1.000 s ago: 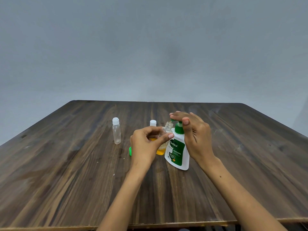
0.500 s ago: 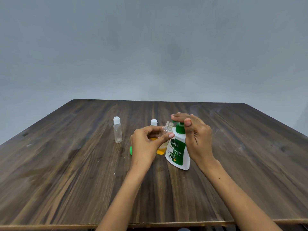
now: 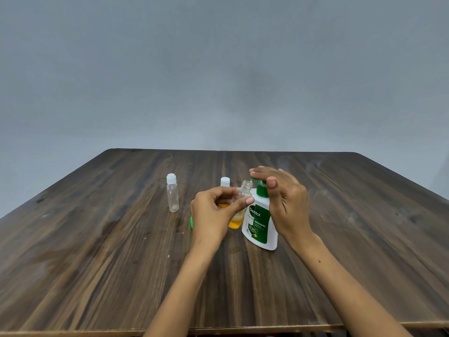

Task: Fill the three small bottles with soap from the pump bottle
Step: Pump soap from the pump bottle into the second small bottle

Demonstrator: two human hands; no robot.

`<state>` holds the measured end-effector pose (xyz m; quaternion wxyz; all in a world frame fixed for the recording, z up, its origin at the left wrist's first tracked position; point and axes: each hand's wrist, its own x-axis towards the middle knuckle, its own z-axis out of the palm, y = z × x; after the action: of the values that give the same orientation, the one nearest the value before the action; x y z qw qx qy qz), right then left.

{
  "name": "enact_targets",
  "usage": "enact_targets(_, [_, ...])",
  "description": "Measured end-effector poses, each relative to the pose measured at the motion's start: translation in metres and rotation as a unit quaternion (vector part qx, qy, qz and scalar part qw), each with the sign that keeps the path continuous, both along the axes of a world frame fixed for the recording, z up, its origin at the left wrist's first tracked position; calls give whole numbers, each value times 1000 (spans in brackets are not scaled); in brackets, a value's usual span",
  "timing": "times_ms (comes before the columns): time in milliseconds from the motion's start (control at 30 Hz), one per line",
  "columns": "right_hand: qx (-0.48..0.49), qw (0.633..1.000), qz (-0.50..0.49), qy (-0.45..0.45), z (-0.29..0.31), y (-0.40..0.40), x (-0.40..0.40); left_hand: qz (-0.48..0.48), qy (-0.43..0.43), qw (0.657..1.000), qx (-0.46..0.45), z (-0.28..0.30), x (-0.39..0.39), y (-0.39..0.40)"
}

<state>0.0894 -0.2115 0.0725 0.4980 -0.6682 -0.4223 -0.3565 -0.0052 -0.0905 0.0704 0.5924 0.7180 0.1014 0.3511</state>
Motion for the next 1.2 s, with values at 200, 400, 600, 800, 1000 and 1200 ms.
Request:
enact_targets(200, [1,1000,-4,-7,0,0,0,-7,-1,1000,2,1,0,-1])
enact_targets(400, [7,1000,2,-1,-2,1,0,-4,-1,1000,-3,-1,2,0])
enact_targets(600, [3,1000,8,1,-1,0,0,-5,-11,1000,0,3,2,-1])
enact_targets(800, [3,1000,11,6,0,0,0,-1,-8,1000,8,2,4,-3])
enact_targets(1000, [1,1000,8,0,1,-1,1,1,-7,1000,7,3,5,-2])
enact_targets(1200, [0,1000,9,-3,1,-2,2,1,-5,1000,8,2,5,-1])
